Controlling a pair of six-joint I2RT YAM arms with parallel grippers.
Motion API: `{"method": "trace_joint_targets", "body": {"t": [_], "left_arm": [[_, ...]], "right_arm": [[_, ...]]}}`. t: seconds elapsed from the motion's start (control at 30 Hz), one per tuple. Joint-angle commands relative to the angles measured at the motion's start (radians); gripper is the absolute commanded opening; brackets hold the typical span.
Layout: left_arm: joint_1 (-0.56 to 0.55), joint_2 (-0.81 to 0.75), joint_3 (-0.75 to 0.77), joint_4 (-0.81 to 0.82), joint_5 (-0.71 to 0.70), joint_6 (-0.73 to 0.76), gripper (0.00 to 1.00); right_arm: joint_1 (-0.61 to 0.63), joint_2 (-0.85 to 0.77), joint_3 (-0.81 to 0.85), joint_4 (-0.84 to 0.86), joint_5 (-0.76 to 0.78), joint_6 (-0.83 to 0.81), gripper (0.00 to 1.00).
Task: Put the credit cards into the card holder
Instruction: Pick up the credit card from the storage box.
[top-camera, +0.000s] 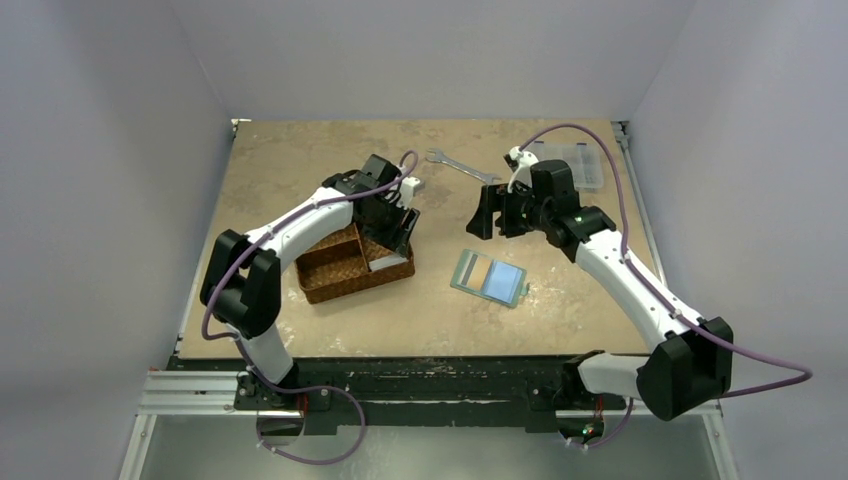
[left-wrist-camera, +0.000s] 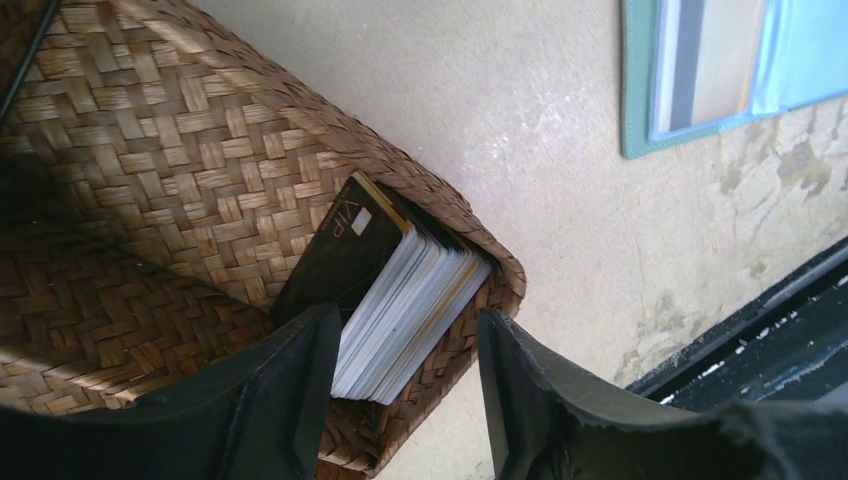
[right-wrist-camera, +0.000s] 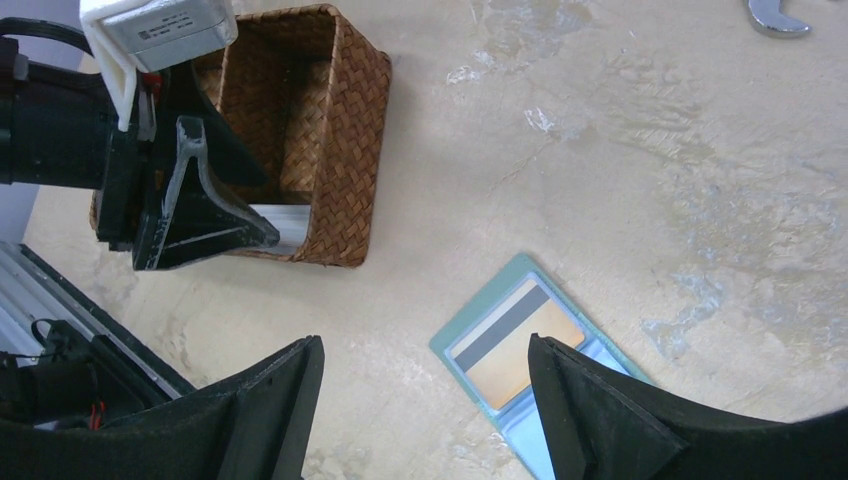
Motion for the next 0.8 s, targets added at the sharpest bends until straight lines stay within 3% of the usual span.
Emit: {"method": "trace_joint_targets", "body": {"t": [0.0, 0.17, 0.37, 0.77], "left_arm": [[0.001, -0.019, 0.04, 0.009, -0.044, -0.018, 0.54], [0.016, 0.058, 0.107, -0.074, -0.025, 0.051, 0.54], [0.051, 0.109, 0.136, -0.06, 0.08, 0.057, 0.54], [0.119, 0.165, 0.14, -0.072, 0.235, 0.067, 0.72]], "right_arm": [[-0.002, -0.007, 0.053, -0.04, 0.02, -0.06, 0.83], [-0.005, -0.011, 0.052, -0.058, 0.027, -0.074, 0.83], [-0.008, -0.003, 0.055, -0.064, 0.028, -0.084, 0.83], [-0.008, 0.016, 0.066, -0.078, 0.032, -0.094, 0.83]]}}
